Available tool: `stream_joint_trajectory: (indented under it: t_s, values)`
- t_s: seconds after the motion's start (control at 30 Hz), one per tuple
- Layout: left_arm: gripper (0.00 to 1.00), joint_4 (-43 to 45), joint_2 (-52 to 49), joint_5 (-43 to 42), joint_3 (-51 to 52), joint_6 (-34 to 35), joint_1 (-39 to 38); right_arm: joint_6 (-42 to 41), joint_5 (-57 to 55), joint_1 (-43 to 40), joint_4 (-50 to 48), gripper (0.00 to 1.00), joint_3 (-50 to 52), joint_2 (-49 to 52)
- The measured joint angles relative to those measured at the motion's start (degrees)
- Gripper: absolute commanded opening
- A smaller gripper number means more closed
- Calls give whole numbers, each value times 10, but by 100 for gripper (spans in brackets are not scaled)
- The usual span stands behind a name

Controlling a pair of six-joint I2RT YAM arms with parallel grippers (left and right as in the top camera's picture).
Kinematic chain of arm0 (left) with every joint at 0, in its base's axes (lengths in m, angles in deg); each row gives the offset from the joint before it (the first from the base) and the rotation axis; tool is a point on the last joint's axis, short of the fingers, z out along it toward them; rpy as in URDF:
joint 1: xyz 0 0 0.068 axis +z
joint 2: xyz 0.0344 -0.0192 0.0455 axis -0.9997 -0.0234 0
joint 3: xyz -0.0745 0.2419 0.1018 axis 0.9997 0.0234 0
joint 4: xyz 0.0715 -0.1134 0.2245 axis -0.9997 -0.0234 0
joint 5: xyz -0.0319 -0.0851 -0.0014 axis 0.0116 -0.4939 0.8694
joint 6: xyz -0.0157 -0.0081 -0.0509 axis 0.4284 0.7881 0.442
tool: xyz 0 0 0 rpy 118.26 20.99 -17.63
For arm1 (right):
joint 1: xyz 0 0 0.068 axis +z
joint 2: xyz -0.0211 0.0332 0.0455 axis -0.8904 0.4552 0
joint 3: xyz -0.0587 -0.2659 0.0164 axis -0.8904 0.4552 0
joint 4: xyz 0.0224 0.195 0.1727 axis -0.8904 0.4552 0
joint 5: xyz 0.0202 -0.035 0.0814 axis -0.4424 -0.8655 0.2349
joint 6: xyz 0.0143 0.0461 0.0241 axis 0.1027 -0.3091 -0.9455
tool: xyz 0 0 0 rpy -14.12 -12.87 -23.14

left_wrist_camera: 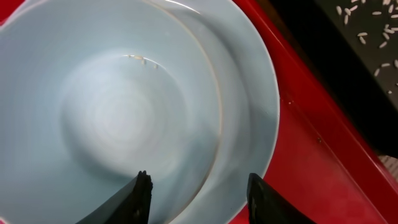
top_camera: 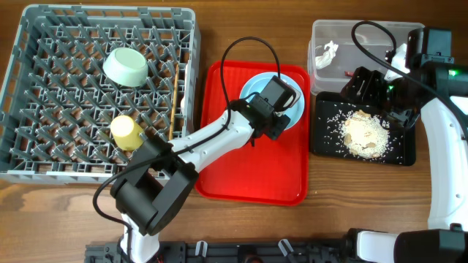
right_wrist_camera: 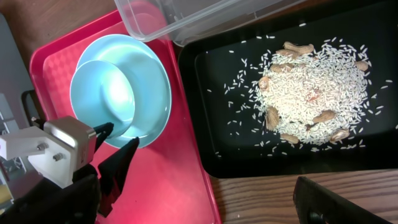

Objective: Sort waste into correct bins and load items into the dishwasher rack
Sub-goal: 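Reach the left gripper to the light-blue bowl and grasp its rim, then lift the light-blue bowl with the left gripper toward the rack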

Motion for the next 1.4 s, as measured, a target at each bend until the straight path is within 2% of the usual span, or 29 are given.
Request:
stream_joint_trajectory:
  t_s: [0.37,0.5,0.6,0.93,1.17,1.3,1.4]
  values:
    - [25,-9,-6,16,0,-5,0,0,0,0,2,100,0,0]
    - [11,-10,-11,23,0,-10,0,0,0,0,2,100,0,0]
    - [4,-10,-11,23,0,-9,0,0,-5,0,2,100,0,0]
    - [4,-24,5,32,0,-11,0,-2,-42,0,-9,100,0,0]
    - [4,-51,117,27,0,16,12,-2,-46,0,-9,100,0,0]
    - [4,-53,202,-14,0,23,55,-2,-48,0,-9,100,0,0]
    - [4,-53,249,-70,0,26,119,-2,-49,0,-6,100,0,0]
